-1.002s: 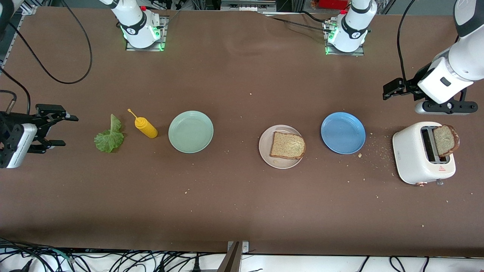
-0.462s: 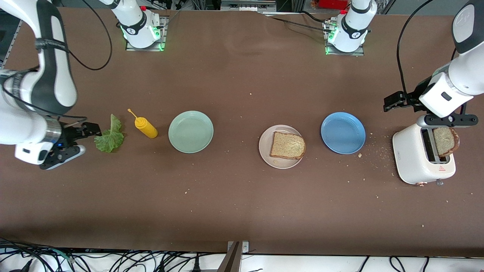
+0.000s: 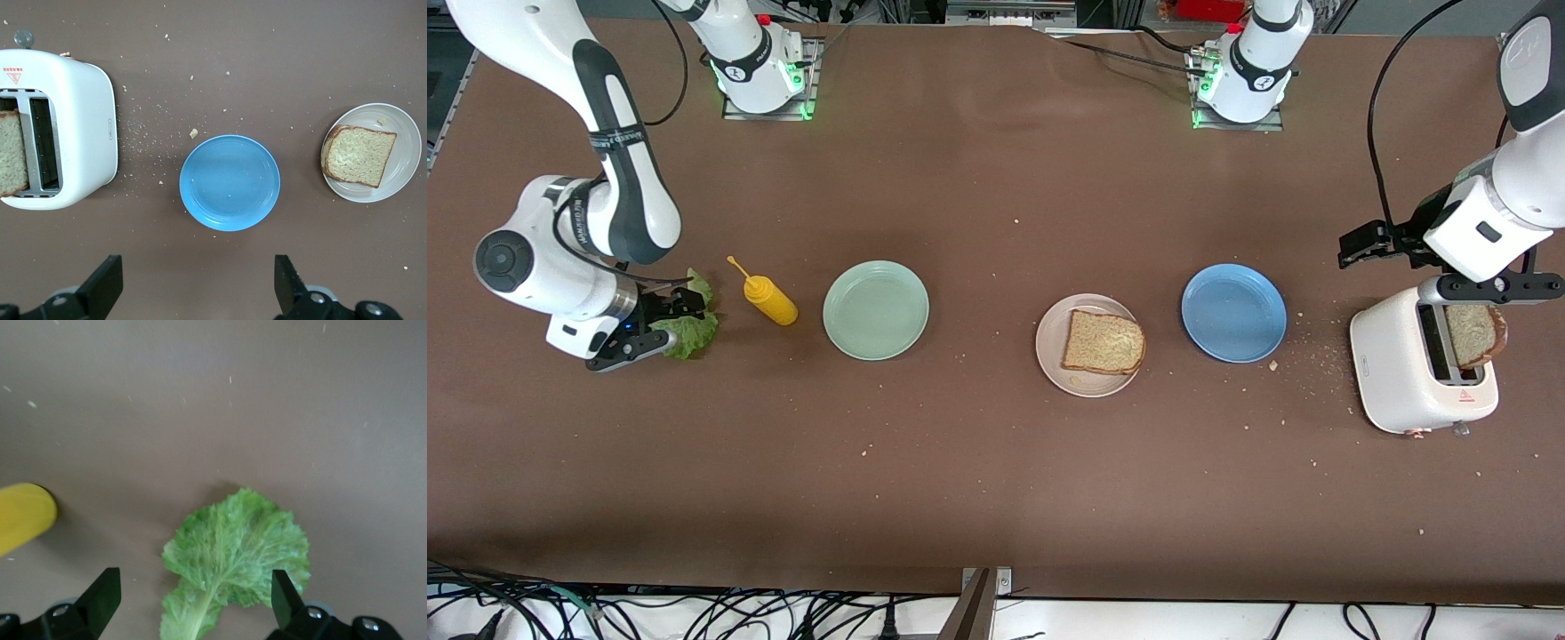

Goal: Make sandwich in beige plate with both arms
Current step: 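Lower the right gripper onto the green lettuce leaf and grasp it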

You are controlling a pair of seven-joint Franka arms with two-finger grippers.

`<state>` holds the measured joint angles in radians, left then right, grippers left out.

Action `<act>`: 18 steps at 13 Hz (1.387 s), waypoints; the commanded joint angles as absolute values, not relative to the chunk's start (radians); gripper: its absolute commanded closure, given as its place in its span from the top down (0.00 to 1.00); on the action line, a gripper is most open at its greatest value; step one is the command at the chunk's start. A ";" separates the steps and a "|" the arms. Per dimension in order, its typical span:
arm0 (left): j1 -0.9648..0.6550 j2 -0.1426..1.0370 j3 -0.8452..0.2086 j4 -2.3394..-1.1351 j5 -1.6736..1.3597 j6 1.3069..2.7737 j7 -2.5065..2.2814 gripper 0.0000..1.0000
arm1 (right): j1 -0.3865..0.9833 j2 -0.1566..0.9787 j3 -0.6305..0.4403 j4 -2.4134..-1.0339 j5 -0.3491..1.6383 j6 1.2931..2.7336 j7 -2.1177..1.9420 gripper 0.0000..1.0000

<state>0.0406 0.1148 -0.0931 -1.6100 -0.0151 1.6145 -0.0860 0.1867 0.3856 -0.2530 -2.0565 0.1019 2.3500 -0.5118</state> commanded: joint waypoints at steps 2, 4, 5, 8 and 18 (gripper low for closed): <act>0.044 0.126 -0.098 -1.578 0.011 1.608 -0.064 1.00 | 0.135 0.394 -0.235 -2.105 0.077 2.402 -0.491 1.00; 0.043 0.121 -0.103 -1.580 0.011 1.598 -0.061 1.00 | 0.121 0.422 -0.235 -2.105 0.078 2.431 -0.491 1.00; 0.043 0.118 -0.106 -1.580 0.009 1.597 -0.061 1.00 | 0.121 0.436 -0.235 -2.103 0.080 2.450 -0.489 1.00; 0.040 0.098 -0.132 -1.582 0.009 1.560 -0.061 1.00 | 0.121 0.471 -0.226 -2.105 0.092 2.520 -0.352 1.00; 0.032 0.075 -0.170 -1.583 0.008 1.500 -0.057 1.00 | 0.118 0.494 -0.210 -2.123 0.100 2.596 -0.281 0.00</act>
<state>0.0366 0.0825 -0.1690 -1.5965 -0.0147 1.5233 -0.0732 0.1297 0.5021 -0.2211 -2.1037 0.1018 2.5754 -0.2809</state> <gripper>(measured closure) 0.000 0.559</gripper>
